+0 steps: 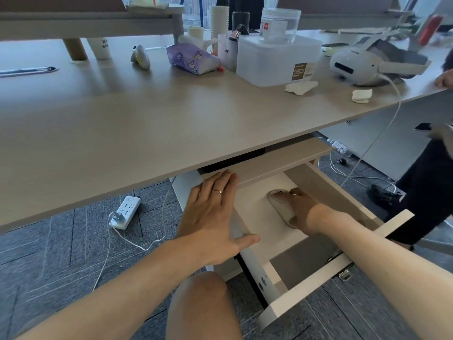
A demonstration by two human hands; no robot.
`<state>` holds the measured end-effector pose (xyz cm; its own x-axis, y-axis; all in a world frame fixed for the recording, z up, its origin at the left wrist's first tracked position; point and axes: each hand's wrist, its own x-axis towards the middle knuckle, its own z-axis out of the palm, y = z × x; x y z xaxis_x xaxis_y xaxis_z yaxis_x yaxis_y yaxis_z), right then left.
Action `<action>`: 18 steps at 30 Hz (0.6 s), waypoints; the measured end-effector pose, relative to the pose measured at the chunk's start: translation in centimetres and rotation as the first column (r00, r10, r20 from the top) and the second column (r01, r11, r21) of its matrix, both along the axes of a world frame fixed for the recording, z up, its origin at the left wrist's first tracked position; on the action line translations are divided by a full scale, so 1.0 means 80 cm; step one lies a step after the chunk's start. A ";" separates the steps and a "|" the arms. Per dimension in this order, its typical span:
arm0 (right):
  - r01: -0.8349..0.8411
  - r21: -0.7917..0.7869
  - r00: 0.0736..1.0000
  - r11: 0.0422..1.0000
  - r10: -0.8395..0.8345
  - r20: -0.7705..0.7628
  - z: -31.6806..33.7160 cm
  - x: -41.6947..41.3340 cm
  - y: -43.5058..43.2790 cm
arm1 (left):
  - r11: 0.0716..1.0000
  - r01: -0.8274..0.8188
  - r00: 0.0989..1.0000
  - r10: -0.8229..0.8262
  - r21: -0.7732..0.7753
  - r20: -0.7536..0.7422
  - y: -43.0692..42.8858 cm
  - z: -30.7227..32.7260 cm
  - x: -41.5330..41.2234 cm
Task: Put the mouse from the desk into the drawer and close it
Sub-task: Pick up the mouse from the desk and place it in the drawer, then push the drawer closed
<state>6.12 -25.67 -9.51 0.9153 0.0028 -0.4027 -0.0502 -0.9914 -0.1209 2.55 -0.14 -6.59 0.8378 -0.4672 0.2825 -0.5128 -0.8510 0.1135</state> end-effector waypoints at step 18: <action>0.111 0.255 0.700 0.961 -0.257 0.666 0.060 -0.147 -0.017 | 0.997 0.000 0.998 0.004 0.073 -0.058 0.000 0.008 -0.002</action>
<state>-5.65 -27.04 -4.68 0.9254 -0.1908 0.3275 -0.0598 -0.9267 -0.3709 2.37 -0.14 -5.93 0.8528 -0.4831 0.1985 -0.5055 -0.8590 0.0811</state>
